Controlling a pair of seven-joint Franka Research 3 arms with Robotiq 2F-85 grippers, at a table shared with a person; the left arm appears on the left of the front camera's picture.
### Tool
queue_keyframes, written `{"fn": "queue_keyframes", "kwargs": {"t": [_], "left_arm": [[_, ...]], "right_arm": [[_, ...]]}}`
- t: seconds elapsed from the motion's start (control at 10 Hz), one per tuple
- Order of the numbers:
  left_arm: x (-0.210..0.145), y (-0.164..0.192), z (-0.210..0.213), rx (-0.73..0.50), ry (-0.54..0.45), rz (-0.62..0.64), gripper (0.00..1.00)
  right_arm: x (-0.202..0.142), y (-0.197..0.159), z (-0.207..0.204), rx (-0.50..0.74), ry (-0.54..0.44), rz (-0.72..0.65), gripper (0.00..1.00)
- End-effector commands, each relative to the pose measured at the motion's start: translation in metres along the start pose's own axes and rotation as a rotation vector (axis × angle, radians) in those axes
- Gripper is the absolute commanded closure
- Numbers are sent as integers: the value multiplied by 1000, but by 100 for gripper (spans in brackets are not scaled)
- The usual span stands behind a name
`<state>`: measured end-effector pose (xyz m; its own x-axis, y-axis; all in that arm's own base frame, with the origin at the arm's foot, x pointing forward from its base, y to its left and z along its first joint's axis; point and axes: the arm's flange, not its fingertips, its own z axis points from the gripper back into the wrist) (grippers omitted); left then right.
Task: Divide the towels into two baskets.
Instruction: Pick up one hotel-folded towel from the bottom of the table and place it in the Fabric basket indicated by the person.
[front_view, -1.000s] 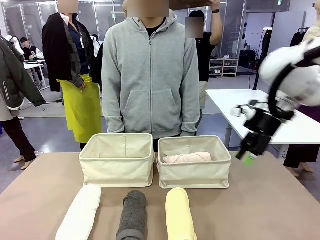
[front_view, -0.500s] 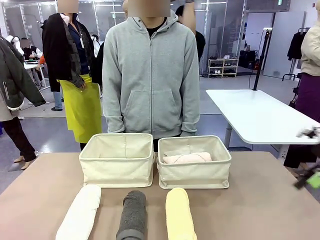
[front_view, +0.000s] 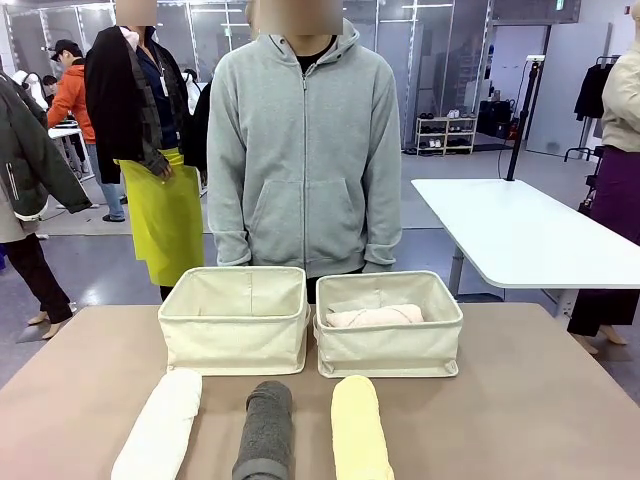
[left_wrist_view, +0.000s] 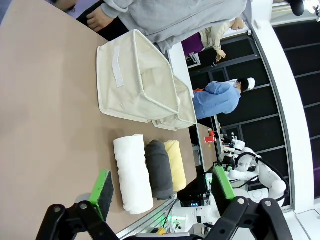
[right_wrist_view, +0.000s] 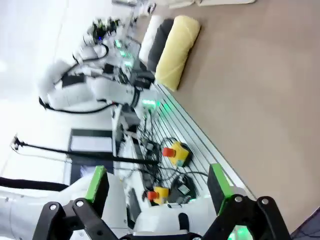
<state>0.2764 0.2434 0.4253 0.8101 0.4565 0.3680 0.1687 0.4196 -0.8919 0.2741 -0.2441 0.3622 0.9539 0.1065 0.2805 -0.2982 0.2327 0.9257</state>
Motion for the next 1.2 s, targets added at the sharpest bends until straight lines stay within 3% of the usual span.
{"fn": "queue_keyframes", "kwargs": {"t": [0.0, 1.1], "left_arm": [[0, -2, 3, -16, -7, -4, 0], [0, -2, 3, -16, -7, -4, 0]], "right_arm": [[4, -6, 2, 38, -85, -46, 0], [-8, -17, 5, 25, -61, -49, 0]]}}
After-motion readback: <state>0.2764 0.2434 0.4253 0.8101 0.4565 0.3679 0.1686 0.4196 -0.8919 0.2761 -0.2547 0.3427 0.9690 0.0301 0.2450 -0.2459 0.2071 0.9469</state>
